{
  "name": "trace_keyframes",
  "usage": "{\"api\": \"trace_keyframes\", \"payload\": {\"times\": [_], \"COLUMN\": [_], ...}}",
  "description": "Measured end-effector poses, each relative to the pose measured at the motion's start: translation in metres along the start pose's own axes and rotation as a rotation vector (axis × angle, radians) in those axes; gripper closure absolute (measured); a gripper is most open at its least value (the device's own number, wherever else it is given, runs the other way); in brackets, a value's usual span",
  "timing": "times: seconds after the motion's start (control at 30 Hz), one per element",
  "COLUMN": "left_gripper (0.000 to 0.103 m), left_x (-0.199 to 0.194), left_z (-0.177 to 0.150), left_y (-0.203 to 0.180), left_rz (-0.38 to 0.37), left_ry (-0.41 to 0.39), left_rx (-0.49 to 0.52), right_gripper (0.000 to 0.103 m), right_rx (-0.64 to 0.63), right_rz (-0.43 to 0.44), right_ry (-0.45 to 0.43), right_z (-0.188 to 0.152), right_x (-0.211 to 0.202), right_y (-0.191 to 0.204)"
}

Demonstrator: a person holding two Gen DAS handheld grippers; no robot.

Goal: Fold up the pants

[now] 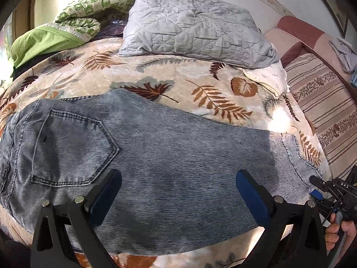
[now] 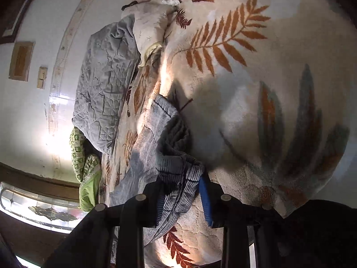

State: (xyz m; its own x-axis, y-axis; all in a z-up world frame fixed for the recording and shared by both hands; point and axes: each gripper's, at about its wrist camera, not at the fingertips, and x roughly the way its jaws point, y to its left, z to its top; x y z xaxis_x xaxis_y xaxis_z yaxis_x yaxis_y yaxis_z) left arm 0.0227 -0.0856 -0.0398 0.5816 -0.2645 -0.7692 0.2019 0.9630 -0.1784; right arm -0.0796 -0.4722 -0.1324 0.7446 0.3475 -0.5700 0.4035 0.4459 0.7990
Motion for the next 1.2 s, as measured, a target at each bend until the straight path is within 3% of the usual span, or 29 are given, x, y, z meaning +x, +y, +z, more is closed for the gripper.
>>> {"api": "trace_keyframes", "payload": {"times": [0.07,0.1,0.13,0.2,0.27,0.3,0.37,0.4,0.47,0.5,0.57,0.63,0.67,0.8,0.93,1.07,1.2], "left_gripper": [0.001,0.001,0.001,0.001,0.001,0.0,0.0,0.0,0.0,0.0,0.0,0.0,0.0,0.0,0.001,0.011,0.011], "left_x": [0.012,0.019,0.027,0.05,0.077,0.074,0.067,0.062,0.043,0.036,0.042,0.082,0.079,0.078,0.077,0.042,-0.022], "left_z": [0.003,0.003,0.003,-0.003,-0.015,-0.018,-0.017,-0.014,-0.006,-0.005,-0.006,-0.018,-0.021,-0.02,-0.016,-0.002,0.008], "left_y": [-0.019,-0.027,-0.035,-0.048,-0.058,-0.064,-0.07,-0.069,-0.066,-0.065,-0.063,-0.061,-0.06,-0.06,-0.054,-0.019,0.05], "left_rz": [-0.003,-0.004,-0.006,0.022,0.107,0.137,0.119,0.084,0.065,0.075,0.105,0.148,0.146,0.158,0.115,-0.056,-0.056], "left_ry": [0.016,0.029,0.049,0.105,0.19,0.14,0.146,0.148,0.076,0.039,0.046,0.221,0.152,0.173,0.185,0.138,-0.017], "left_rx": [0.025,0.034,0.041,0.077,0.148,0.198,0.223,0.205,0.175,0.173,0.187,0.241,0.253,0.254,0.235,0.071,-0.11], "right_gripper": [0.07,0.064,0.045,0.034,0.034,0.034,0.034,0.036,0.064,0.069,0.071,0.073,0.073,0.083,0.085,0.085,0.085], "right_rx": [-0.028,-0.023,-0.013,0.013,0.016,0.016,0.018,0.012,-0.003,0.003,-0.027,-0.069,-0.1,-0.289,-0.466,-0.633,-0.812], "right_rz": [-0.035,-0.05,-0.055,0.007,0.006,0.008,0.014,0.01,-0.03,-0.034,-0.057,-0.087,-0.1,-0.153,-0.155,-0.11,-0.045], "right_ry": [0.015,0.025,0.036,0.023,0.016,0.021,0.025,0.029,0.023,0.031,0.034,0.022,0.011,-0.054,-0.112,-0.135,-0.119], "right_z": [0.0,0.0,0.0,-0.002,-0.003,-0.003,-0.002,-0.002,0.0,0.0,0.0,-0.001,-0.001,-0.005,-0.017,-0.052,-0.109], "right_x": [0.001,0.002,0.003,-0.002,-0.003,-0.001,0.001,0.002,0.003,0.005,0.005,0.004,0.002,-0.014,-0.024,-0.025,-0.013], "right_y": [0.002,-0.001,-0.004,-0.012,-0.013,-0.013,-0.015,-0.014,-0.012,-0.014,-0.011,-0.002,0.005,0.056,0.121,0.186,0.24]}}
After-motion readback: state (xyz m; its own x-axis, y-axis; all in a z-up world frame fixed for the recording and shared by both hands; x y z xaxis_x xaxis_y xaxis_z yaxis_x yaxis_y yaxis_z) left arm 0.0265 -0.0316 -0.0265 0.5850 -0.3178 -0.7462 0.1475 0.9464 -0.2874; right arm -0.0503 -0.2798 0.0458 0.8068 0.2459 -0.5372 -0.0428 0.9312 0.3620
